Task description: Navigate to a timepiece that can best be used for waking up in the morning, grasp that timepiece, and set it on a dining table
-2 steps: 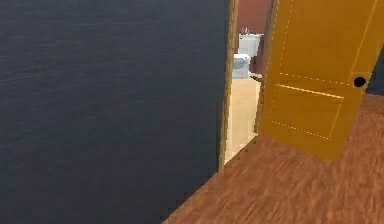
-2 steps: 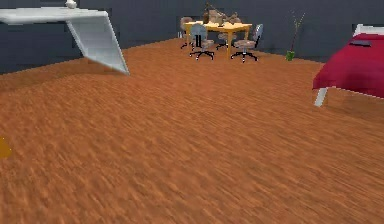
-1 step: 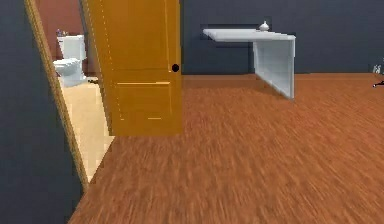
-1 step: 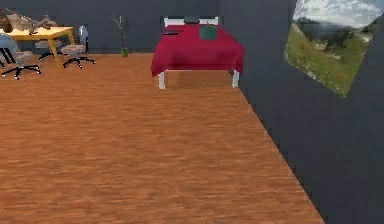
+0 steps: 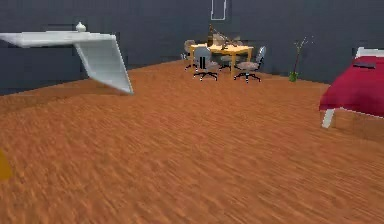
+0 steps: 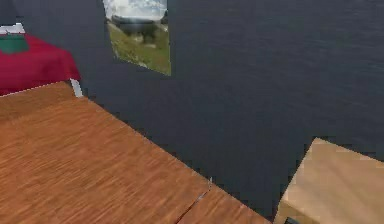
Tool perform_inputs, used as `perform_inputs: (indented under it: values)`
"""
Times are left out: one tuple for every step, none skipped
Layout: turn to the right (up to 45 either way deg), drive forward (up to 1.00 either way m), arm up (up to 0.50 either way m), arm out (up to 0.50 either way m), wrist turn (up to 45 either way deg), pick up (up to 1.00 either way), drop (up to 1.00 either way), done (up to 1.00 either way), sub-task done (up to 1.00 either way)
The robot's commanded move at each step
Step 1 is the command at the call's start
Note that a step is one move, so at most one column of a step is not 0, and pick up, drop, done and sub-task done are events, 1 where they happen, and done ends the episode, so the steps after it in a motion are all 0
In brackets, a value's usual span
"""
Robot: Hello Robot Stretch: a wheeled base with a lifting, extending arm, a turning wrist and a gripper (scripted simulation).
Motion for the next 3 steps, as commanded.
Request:
perform_inputs:
  values:
    - [45.0,0.0,0.0,0.0,0.0,0.0,0.0,0.0,0.0]
    - [21.0,0.0,0.0,0.0,0.0,0.0,0.0,0.0,0.0]
    - [45.0,0.0,0.0,0.0,0.0,0.0,0.0,0.0,0.0]
